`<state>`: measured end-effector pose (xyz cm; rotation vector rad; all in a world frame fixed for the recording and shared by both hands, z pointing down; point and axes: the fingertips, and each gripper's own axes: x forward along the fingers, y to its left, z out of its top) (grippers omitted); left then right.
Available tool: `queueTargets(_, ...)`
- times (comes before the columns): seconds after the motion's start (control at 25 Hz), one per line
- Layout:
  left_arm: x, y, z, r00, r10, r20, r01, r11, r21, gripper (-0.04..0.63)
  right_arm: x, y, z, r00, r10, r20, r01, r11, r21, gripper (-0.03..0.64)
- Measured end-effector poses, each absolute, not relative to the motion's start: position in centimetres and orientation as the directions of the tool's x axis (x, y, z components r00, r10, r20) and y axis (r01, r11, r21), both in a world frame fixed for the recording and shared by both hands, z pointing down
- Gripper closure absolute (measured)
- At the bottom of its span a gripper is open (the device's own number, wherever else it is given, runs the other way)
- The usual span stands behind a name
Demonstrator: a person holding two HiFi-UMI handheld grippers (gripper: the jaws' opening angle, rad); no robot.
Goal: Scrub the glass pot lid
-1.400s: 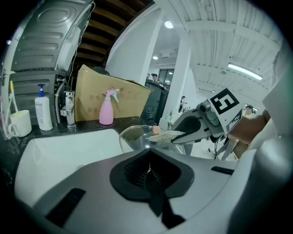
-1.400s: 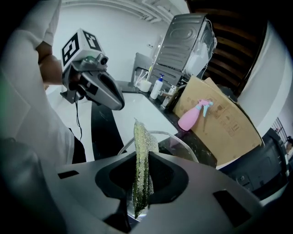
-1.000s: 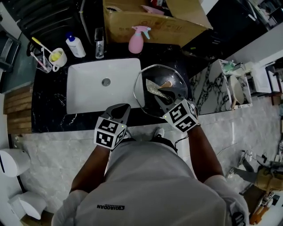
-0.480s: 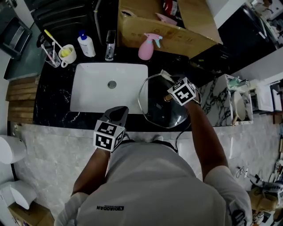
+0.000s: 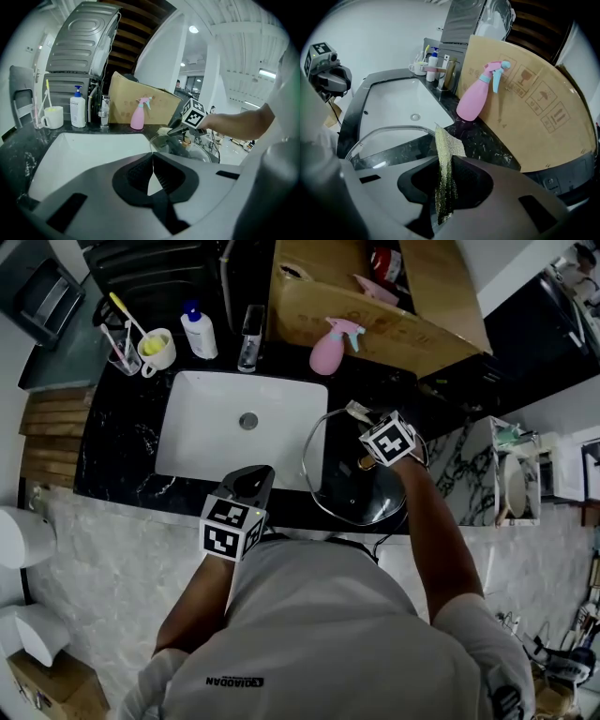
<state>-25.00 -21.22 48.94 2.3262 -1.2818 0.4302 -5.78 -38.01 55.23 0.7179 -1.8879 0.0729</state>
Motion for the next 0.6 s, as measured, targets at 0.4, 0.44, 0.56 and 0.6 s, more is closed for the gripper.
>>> queueTargets(0.4, -25.0, -22.0, 48.8, 0.549, -0.692, 0.469, -0.832, -0.504, 0.231, 0.580, -7.8, -36.9, 55.3, -0.253, -0.396, 0.883, -0.476, 0.845, 0.242, 0.525)
queueTargets(0.44, -25.1, -22.0, 48.8, 0.551, -0.691, 0.468, -0.831, -0.506, 0.231, 0.580, -8.2, -36.7, 55.3, -0.256, -0.393, 0.883, -0.472, 0.848, 0.240, 0.525)
queueTargets(0.56, -25.4, -21.9, 48.8, 0.557, -0.688, 0.466, -0.827, -0.512, 0.233, 0.580, -9.3, -35.9, 55.0, -0.260, -0.387, 0.885, -0.451, 0.859, 0.243, 0.525)
queueTargets(0.6, -25.6, -21.9, 48.9, 0.559, -0.686, 0.466, -0.825, -0.514, 0.233, 0.580, -9.6, -35.7, 54.9, -0.261, -0.386, 0.885, -0.441, 0.863, 0.246, 0.525)
